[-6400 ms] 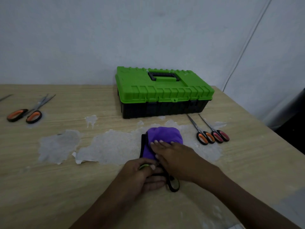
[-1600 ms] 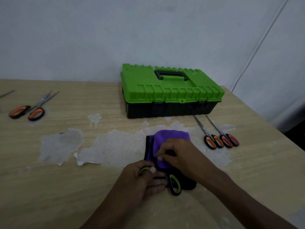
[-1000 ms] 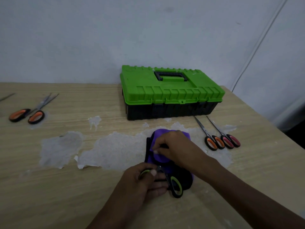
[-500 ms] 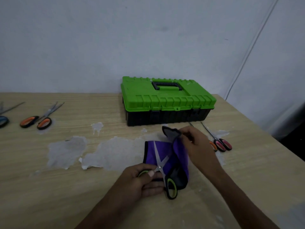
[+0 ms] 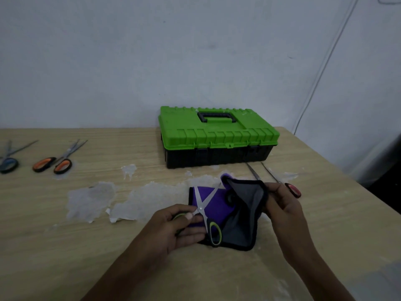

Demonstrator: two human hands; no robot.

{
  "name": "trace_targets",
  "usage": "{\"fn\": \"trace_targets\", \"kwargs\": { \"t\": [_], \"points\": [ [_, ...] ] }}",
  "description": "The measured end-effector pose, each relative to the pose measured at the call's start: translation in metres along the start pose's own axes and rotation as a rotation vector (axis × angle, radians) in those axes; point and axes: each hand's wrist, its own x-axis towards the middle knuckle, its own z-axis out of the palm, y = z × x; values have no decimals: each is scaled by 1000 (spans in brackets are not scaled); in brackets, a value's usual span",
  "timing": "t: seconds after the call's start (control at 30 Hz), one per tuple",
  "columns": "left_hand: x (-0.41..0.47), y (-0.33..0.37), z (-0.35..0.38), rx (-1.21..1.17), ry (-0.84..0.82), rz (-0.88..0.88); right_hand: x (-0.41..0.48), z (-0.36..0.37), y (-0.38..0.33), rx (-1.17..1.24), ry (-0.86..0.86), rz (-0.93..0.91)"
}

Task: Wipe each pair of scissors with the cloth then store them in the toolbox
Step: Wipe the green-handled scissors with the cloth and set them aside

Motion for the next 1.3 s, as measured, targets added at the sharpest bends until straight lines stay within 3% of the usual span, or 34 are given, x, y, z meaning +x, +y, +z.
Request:
{"fn": "trace_targets", "kwargs": {
  "t": [0.17,0.3,0.4,0.53,0.7,0.8,0.97,1.07,1.23,1.3],
  "points": [
    [2,-4,-2,92,31,-51,-3,14,5,-119,-25,-62],
    [4,-5,-1,122,35,-46,-9,44,12,-567,-285,-239],
    [5,-6,-2,127,44,-40,-7,63,26,-716,-434,-369],
    [7,-8,-3,129,36,-41,22,58,29,-943,-384,-353],
    [9,-9,-4,129,31,-23,7,63,20,-857,-523,-367],
    [9,-10,-5,127,19,-20,22,58,20,-926,-448,-328],
    [9,-11,-6,112,32,-18,9,67,18,-932,-558,-338],
    [11,-12,-7,114,30,-20,21,60,18,-953,-462,-296],
    [12,-13,-9,132,27,-23,1,66,17,-907,-562,-341],
    [13,-13,-10,129,21,-33,15,59,17,-943,-508,-309]
  ]
}}
